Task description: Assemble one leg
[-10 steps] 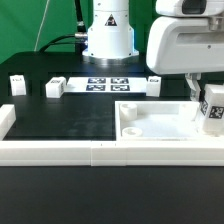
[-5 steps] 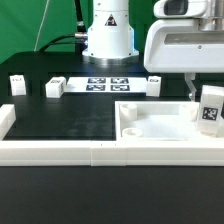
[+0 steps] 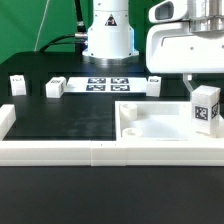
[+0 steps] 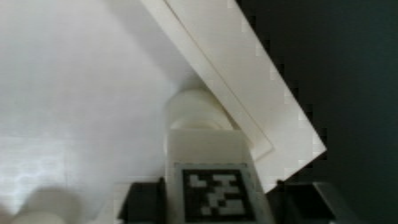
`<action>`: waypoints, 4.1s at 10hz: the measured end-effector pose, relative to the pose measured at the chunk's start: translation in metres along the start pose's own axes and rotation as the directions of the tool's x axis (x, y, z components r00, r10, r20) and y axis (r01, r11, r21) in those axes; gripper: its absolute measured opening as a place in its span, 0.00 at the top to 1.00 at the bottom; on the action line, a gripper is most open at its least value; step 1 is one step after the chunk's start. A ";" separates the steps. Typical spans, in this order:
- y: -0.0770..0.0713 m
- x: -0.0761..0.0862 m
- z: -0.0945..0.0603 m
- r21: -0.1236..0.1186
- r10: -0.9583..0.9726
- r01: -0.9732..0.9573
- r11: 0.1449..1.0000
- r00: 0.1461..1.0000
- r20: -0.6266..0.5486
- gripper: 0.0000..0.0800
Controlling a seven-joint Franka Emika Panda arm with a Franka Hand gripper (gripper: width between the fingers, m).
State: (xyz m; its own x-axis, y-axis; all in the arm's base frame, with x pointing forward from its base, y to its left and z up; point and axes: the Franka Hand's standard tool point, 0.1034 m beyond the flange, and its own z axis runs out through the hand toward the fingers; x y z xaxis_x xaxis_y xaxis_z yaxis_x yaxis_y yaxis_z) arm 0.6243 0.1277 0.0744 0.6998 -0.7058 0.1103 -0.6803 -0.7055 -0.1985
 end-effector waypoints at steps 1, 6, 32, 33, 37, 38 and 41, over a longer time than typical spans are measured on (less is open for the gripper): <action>-0.001 -0.003 0.000 0.000 0.070 -0.070 0.998 0.998 0.005 0.63; -0.001 -0.004 0.001 0.004 0.130 -0.130 0.991 0.991 0.017 0.39; 0.002 0.020 0.001 -0.031 -0.163 0.162 0.986 0.987 -0.015 0.64; 0.003 0.021 0.002 -0.036 -0.020 0.019 0.999 1.000 -0.023 0.63; 0.008 0.022 0.001 -0.042 0.351 -0.352 0.935 0.936 -0.022 0.63; 0.008 0.022 0.001 -0.041 0.417 -0.417 0.908 0.909 -0.021 0.63; 0.007 0.019 0.002 -0.037 0.424 -0.424 0.905 0.905 -0.013 0.30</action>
Offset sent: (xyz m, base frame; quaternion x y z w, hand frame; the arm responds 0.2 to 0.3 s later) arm 0.0025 0.0051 0.0040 -0.0053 -0.0088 0.1567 0.9876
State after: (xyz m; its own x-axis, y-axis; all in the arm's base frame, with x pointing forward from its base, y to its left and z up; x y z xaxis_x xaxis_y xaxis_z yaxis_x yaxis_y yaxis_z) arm 0.6335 0.1096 0.0731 0.3421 -0.9392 0.0287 -0.9205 -0.3411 -0.1905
